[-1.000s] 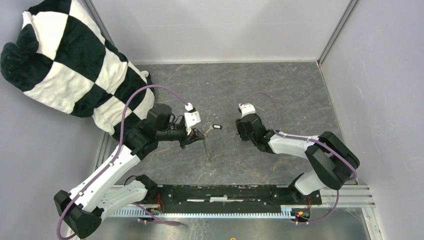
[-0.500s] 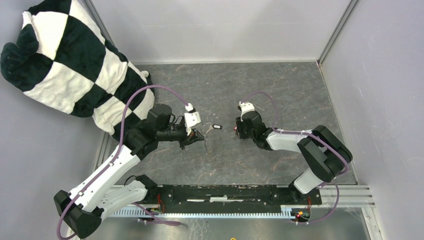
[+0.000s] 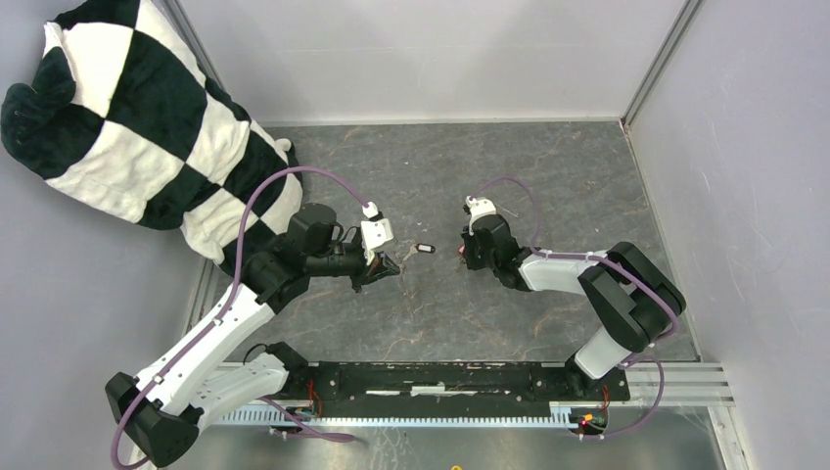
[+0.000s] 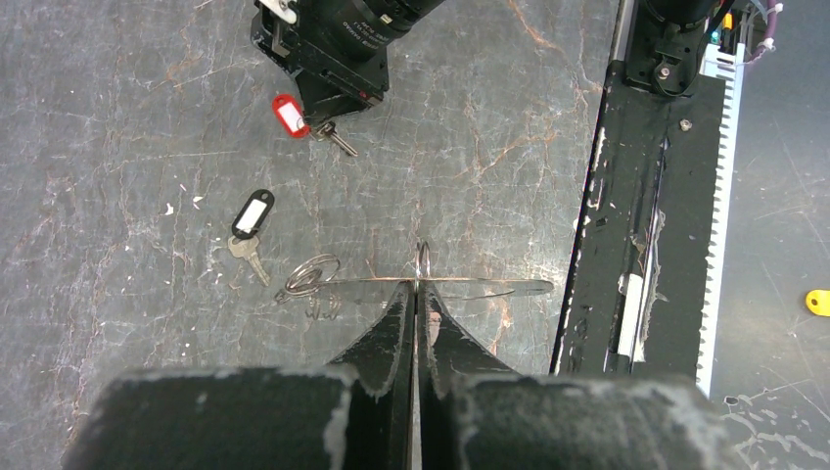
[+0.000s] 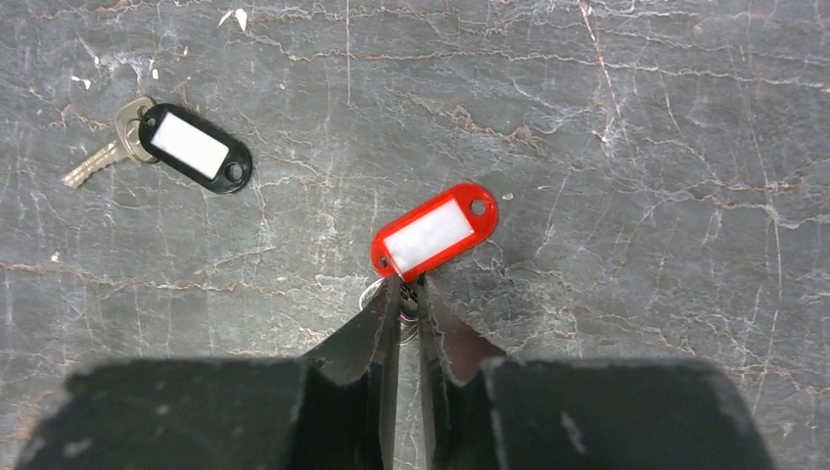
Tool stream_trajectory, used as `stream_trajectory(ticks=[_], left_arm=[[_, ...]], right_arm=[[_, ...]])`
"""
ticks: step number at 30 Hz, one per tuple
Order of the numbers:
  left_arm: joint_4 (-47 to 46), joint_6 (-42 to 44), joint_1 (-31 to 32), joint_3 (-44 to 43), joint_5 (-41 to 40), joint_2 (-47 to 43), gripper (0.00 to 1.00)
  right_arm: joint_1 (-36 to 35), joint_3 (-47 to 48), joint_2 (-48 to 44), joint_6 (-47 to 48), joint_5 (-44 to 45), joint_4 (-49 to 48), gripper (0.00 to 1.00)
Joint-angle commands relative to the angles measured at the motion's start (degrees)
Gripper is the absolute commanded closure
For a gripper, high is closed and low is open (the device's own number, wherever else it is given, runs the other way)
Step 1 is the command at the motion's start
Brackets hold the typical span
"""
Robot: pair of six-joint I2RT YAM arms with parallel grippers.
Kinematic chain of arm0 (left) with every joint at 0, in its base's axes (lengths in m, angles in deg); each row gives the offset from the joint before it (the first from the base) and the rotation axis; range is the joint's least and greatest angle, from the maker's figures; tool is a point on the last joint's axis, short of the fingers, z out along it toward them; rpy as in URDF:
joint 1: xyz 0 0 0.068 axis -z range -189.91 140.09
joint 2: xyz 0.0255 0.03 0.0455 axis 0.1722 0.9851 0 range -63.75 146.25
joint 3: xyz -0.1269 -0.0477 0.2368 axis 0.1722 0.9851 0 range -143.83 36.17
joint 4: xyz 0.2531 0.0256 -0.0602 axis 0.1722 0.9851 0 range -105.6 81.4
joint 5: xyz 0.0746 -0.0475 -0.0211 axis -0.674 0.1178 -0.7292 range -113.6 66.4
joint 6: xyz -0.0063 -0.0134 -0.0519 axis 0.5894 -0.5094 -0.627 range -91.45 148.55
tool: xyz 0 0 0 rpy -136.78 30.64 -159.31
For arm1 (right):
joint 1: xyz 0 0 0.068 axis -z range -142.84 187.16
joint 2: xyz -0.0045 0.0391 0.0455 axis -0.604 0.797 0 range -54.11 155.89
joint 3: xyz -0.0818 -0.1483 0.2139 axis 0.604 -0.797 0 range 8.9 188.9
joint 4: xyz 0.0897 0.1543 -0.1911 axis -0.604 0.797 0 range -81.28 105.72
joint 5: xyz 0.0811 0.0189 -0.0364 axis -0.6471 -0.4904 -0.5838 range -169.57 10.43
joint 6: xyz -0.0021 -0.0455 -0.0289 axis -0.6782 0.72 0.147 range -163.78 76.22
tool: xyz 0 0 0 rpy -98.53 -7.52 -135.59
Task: Put the keys on the keyring
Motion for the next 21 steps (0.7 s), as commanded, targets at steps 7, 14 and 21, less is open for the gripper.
stream_trajectory(ticks=[7, 14, 21], left_arm=[[-2.08, -3.07, -0.08, -2.52, -0.41, -0.66, 0.98], [-2.89, -6.37, -0.04, -2.44, -1.77, -0.06, 0.98], [-3.53, -6.55, -0.02, -1.64, -3.26, 0.57, 0.98]], right_arm=[[0.21, -2.08, -4.94, 2.85, -2.84, -8.16, 1.00], [0.24, -5.31, -16.05, 10.89, -13.21, -9.93, 0.99], [-0.06, -7.26, -28.03, 14.12, -27.71, -7.16, 0.99]])
